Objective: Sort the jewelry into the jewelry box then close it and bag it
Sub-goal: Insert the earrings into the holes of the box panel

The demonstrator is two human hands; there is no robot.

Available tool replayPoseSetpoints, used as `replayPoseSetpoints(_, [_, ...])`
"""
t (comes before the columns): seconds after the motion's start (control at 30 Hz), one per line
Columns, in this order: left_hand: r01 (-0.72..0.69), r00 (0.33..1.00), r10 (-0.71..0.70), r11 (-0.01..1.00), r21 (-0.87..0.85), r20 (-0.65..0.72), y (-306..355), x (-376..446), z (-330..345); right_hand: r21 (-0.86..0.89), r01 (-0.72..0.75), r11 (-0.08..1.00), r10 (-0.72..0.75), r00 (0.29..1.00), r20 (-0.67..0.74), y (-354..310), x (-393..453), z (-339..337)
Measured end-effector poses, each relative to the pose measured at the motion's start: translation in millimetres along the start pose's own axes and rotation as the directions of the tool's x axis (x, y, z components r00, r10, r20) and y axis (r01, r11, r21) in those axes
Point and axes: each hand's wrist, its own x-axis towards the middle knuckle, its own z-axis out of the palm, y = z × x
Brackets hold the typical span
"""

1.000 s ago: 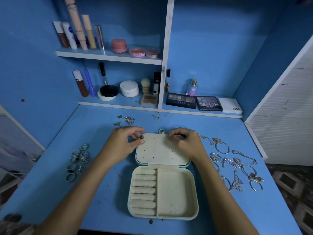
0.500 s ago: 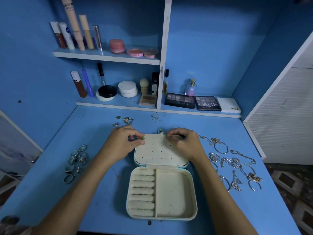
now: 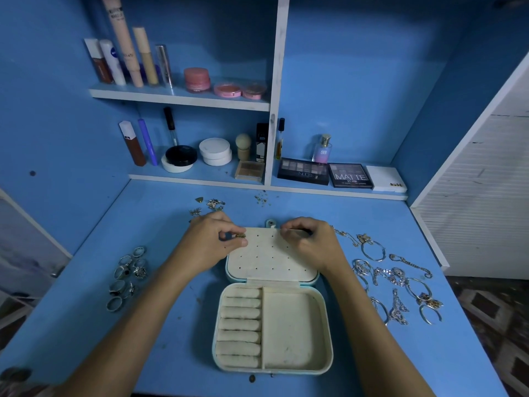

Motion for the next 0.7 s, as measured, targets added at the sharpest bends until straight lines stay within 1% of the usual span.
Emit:
replayPoseSetpoints(0.17, [-0.084, 0.992, 0.083, 0.996, -0.001, -0.100, -7, -4, 10, -0.005, -0.005, 1.000, 0.005, 1.000, -0.004, 0, 0, 0])
replayPoseSetpoints(0.23, [-0.065, 0.988, 0.060, 0.997, -0.030, -0.140, -8, -5, 13, -0.011, -0.005, 1.000, 0.005, 1.000, 0.000, 0, 1, 0])
replayPoseSetpoints(0.3, [-0.019, 0.986, 0.001, 0.994, -0.108, -0.169, -7, -7, 17, -0.014, -0.010, 1.000, 0.010, 1.000, 0.000, 0, 1, 0])
replayPoseSetpoints(0.4, [0.039, 0.984, -0.072, 0.979, -0.198, -0.162, -7, -10, 22, -0.010, -0.023, 1.000, 0.023, 1.000, -0.001, -1, 1, 0])
replayPoseSetpoints(0.53, [0.063, 0.989, -0.085, 0.982, -0.176, -0.122, -14, -9, 25, -0.017, -0.070, 0.997, 0.071, 0.998, 0.003, -3, 4, 0])
replayPoseSetpoints(0.6, [0.069, 0.989, -0.091, 0.982, -0.173, -0.117, -15, -9, 25, -0.055, -0.097, 0.994, 0.098, 0.995, 0.006, -6, 9, 0])
replayPoseSetpoints(0.7, [0.058, 0.988, -0.082, 0.982, -0.182, -0.127, -14, -9, 25, -0.159, -0.110, 0.981, 0.108, 0.994, -0.017, -11, 20, 1])
